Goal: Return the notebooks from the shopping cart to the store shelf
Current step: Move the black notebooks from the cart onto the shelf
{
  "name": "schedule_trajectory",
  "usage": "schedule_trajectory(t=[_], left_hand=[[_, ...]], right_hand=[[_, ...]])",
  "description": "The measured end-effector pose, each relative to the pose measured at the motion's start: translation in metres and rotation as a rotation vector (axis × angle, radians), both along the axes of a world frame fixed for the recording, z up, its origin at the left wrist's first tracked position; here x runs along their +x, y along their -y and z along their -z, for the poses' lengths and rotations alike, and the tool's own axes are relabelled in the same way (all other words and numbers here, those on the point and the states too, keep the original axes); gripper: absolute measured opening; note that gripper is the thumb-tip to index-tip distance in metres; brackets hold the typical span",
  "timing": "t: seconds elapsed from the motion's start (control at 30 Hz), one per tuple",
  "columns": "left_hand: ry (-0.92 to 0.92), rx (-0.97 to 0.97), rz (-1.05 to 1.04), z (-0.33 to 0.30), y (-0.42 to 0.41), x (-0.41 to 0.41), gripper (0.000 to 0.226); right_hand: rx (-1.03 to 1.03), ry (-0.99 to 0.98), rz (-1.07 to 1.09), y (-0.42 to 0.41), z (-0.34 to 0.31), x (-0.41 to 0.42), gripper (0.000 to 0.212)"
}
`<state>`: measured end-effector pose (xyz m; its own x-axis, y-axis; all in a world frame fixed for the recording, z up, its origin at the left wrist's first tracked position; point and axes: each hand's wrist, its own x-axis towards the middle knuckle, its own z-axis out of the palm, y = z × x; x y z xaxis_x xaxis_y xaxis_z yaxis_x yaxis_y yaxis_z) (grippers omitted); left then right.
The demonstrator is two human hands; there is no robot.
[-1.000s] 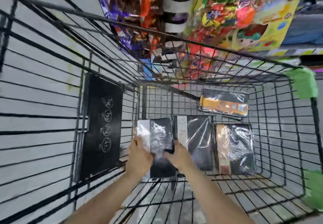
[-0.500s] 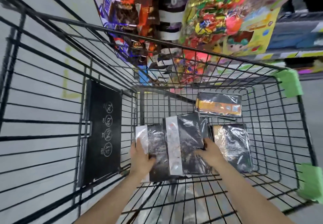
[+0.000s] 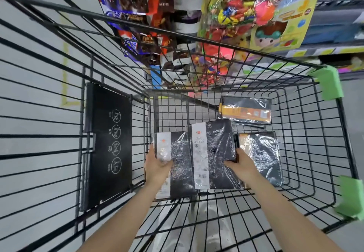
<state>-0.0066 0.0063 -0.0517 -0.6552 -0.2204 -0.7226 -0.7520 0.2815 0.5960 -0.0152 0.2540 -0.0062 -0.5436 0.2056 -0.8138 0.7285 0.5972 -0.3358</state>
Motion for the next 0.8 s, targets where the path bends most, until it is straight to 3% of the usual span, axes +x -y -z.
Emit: schedule_trajectory(t=[0.1,0.3,0.5,0.67,0.8], left_hand=[[0.031,0.036,-0.016,-0.003,0.002,-0.004,0.088],[0.13,0.093,-0.076,-0.007,0.017,-0.01,0.051],[0.133,0.25,0.093,-0.038,0.006,0.0,0.079],[-0.003,0.235,0.184,-0.075,0.0,-0.004,0.089],[-0.175,0.18,0.33,-0.13,-0.003,-0.013,0.084]], right_hand=[[0.004,0.026,-0.011,0.002,0.0,-0.003,0.059],[-0.028,0.037,0.02,0.003,0.003,-0.002,0.065],[-0.213,0.022,0.1,-0.006,-0.017,0.004,0.064],[-0.198,-0.17,0.182,-0.004,-0.066,0.008,0.058],[-0.185,-0.295,0.227,-0.02,-0.113,0.016,0.051]])
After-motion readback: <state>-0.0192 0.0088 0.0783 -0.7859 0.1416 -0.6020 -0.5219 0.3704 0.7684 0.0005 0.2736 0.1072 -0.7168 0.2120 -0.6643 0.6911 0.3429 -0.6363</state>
